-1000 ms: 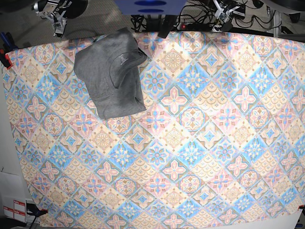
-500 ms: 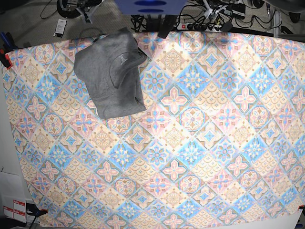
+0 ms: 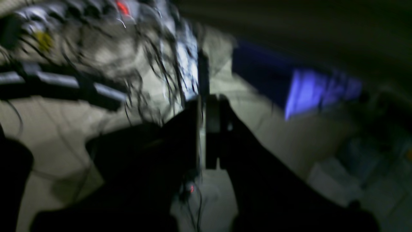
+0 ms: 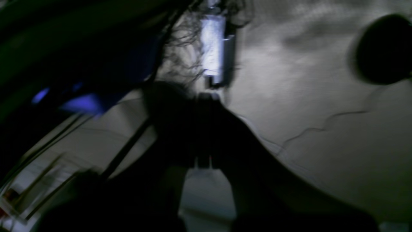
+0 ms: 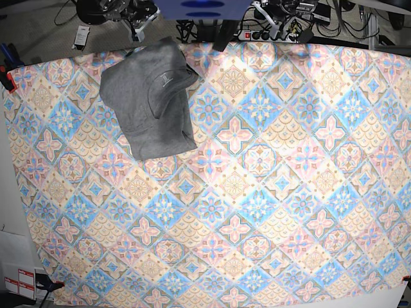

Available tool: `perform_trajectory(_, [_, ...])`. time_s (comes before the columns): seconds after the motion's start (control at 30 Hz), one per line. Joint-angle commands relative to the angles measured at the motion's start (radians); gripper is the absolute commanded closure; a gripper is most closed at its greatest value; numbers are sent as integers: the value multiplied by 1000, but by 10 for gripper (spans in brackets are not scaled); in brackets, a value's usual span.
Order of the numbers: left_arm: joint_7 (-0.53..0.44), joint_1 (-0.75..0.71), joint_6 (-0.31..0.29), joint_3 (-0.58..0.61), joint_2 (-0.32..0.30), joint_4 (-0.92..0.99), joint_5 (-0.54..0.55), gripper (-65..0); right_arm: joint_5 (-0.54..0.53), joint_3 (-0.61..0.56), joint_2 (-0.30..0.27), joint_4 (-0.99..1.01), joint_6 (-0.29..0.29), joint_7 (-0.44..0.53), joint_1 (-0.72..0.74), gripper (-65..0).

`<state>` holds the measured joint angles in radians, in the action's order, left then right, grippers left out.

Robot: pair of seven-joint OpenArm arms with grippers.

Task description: Fold the T-shirt properly

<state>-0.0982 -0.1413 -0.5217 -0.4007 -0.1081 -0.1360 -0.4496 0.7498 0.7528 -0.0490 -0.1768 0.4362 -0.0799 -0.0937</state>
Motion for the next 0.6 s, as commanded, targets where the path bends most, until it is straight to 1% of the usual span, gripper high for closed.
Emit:
perform_trajectory(0.0, [4, 1, 19, 3, -3, 8, -5, -32, 7, 0, -2, 7, -4, 12, 5, -2])
perform_trajectory(0.07, [7, 19, 76, 3, -2, 12, -5, -32, 15, 0, -2, 18, -63, 19, 21, -2])
perform_trajectory(0.1, [7, 25, 100, 3, 2, 12, -5, -33, 14, 3, -2, 18, -101, 22, 27, -2])
perform_trajectory(0.17, [8, 35, 156, 3, 2, 12, -5, -35, 12, 4, -1, 18, -155, 22, 28, -2])
perform_trajectory(0.2, [8, 39, 177, 3, 3, 12, -5, -35, 12, 4, -1, 18, -176, 24, 28, -2])
perform_trajectory(0.27, [8, 41, 219, 3, 3, 12, -5, -35, 7, 4, 4, 18, -245, 24, 30, -2])
perform_trajectory(0.3, [8, 41, 228, 3, 3, 12, -5, -36, -3, 4, 4, 18, -267, 24, 36, -2])
perform_trajectory(0.4, [8, 39, 232, 3, -2, 12, -4, -36, -31, 4, 7, 20, -273, 24, 53, -2])
perform_trajectory(0.47, [10, 35, 232, 3, -3, 12, -4, -36, -75, 4, 24, 20, -273, 24, 55, -2])
perform_trajectory(0.57, [10, 35, 232, 3, -3, 12, -5, -36, -128, 4, 25, 20, -273, 24, 55, -2])
